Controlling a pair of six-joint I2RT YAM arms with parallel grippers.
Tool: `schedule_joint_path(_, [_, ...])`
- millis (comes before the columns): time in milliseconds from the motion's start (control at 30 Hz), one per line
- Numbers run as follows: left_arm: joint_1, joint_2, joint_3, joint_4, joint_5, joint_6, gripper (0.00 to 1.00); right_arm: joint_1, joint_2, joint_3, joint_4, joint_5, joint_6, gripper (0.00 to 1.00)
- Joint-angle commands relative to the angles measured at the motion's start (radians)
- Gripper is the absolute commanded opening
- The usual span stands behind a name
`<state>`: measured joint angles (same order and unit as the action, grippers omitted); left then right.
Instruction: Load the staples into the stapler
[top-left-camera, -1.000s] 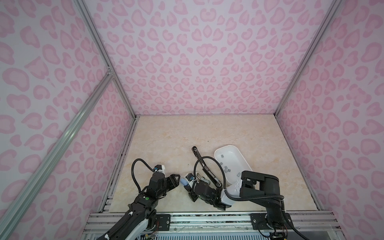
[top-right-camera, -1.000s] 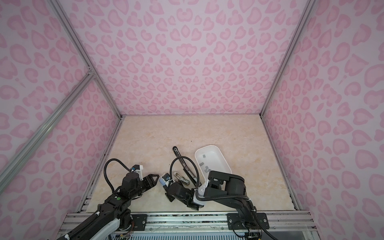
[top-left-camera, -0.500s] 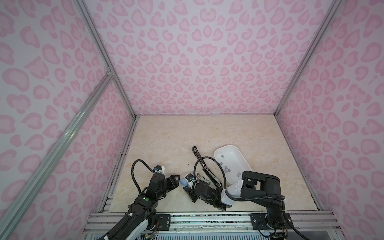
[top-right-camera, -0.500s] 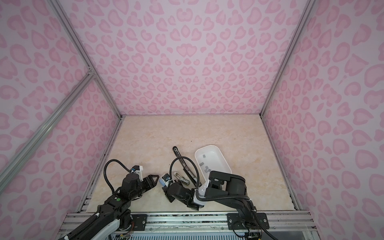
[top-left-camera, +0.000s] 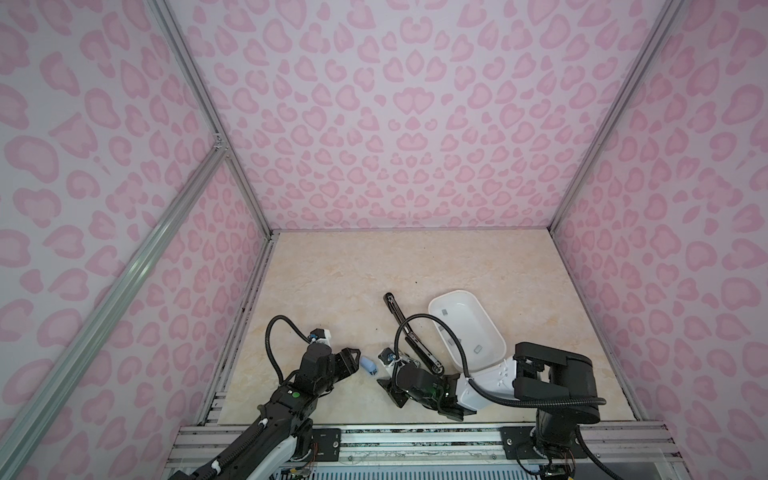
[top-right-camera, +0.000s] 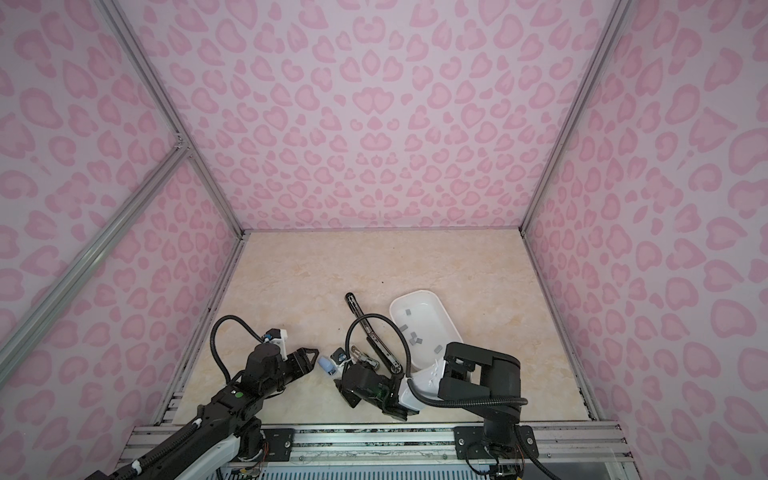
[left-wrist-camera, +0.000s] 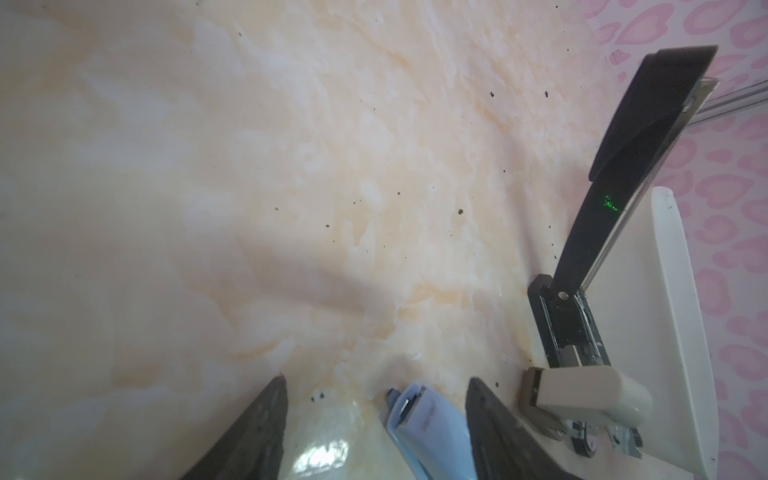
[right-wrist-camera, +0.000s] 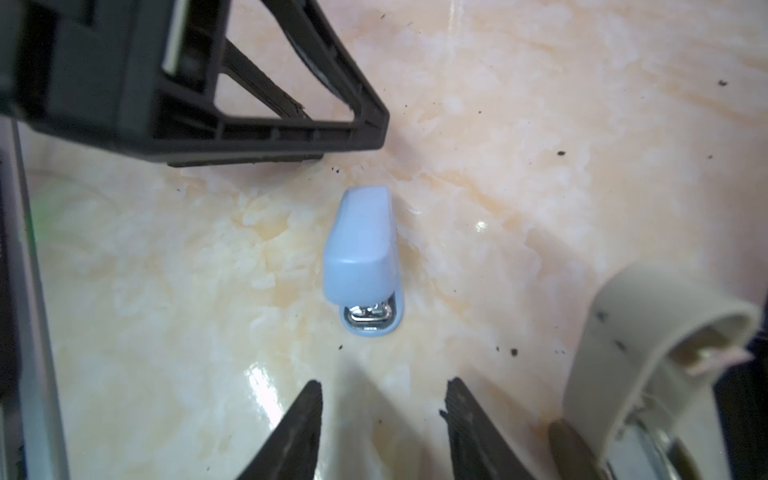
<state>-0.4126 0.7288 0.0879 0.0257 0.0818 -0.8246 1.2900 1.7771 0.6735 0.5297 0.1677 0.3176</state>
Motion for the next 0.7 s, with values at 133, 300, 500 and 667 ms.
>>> schedule_joint_path(133, [-0.012, 0.064, 0.020, -0.003, -0.015, 0.016, 0.68, 0.002, -0.060, 0.006, -0.022, 0.001, -0.032, 0.38])
schedule_joint_path(300, [-0.027, 0.087, 0.026, 0.004, -0.033, 0.020, 0.67, 0.000, -0.030, 0.066, -0.047, -0.008, -0.040, 0.32])
schedule_joint_path(500, [-0.035, 0.089, 0.025, 0.003, -0.046, 0.021, 0.60, -0.015, 0.015, 0.109, -0.047, -0.018, -0.028, 0.26])
schedule_joint_path(667, [-0.036, 0.081, 0.020, 0.008, -0.042, 0.021, 0.58, -0.020, 0.039, 0.135, -0.050, -0.011, -0.026, 0.25])
